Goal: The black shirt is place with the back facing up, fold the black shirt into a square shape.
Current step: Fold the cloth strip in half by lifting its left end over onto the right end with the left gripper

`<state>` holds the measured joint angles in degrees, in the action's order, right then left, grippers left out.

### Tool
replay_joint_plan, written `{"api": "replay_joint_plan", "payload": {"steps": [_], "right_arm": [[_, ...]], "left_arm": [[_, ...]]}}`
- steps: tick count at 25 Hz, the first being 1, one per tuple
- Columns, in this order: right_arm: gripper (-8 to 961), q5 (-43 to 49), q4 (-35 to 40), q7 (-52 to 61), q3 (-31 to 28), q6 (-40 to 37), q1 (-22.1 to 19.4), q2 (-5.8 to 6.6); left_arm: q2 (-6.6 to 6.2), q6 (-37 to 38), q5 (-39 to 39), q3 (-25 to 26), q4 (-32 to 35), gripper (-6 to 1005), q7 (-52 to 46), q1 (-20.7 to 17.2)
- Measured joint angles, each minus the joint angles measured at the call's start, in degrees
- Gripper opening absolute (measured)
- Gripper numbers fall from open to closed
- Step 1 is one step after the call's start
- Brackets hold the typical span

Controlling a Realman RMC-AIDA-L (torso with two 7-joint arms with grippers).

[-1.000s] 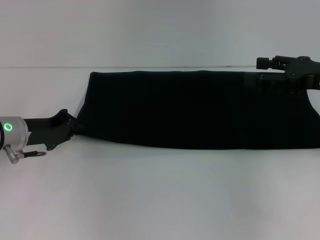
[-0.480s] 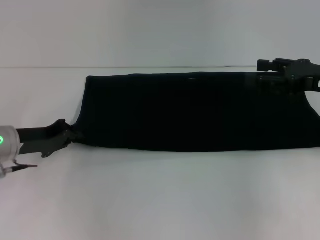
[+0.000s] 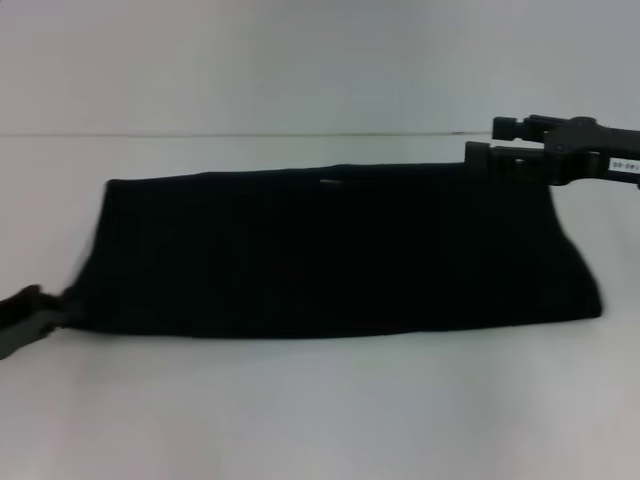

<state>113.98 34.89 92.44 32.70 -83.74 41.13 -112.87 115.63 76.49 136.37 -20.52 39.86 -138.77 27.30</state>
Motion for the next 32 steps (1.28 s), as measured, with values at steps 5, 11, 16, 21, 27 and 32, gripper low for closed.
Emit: {"api": "replay_joint_plan", "payload": {"steps": [5,11,16,21,27,32], "right_arm": [[838,0.00,-0.01,-0.32,0.53,2.57,1.23,-2.11],[839,0.08,0.00,-0.90,0.61,5.22,2.50,-3.65],[839,0.01,0.06,-0.71,0.06,5.45,2.41,-3.25],[839,-0.15,0.54,-1.24,-1.98,5.65,0.63,-2.00],[839,-0.18,0.58,-2.07,-8.00,6.66,-2.77,0.86],[839,-0.64,0.71,-1.97,-10.64,6.16,-5.62,3.49]], "left_arm": [[-1.25,2.22,2.29,3.56,4.23,33,1.63,-3.42],[-3.09,2.80,4.72,7.83,6.07,34,3.77,-2.67],[-4.33,7.37,2.96,7.99,5.96,35,3.92,1.43],[-4.30,13.16,-1.55,5.47,0.91,36,4.04,9.25],[-0.29,11.96,-4.70,-0.20,-11.10,38,6.63,21.73],[6.15,6.03,-4.75,-0.79,-13.10,39,7.89,26.86]]}}
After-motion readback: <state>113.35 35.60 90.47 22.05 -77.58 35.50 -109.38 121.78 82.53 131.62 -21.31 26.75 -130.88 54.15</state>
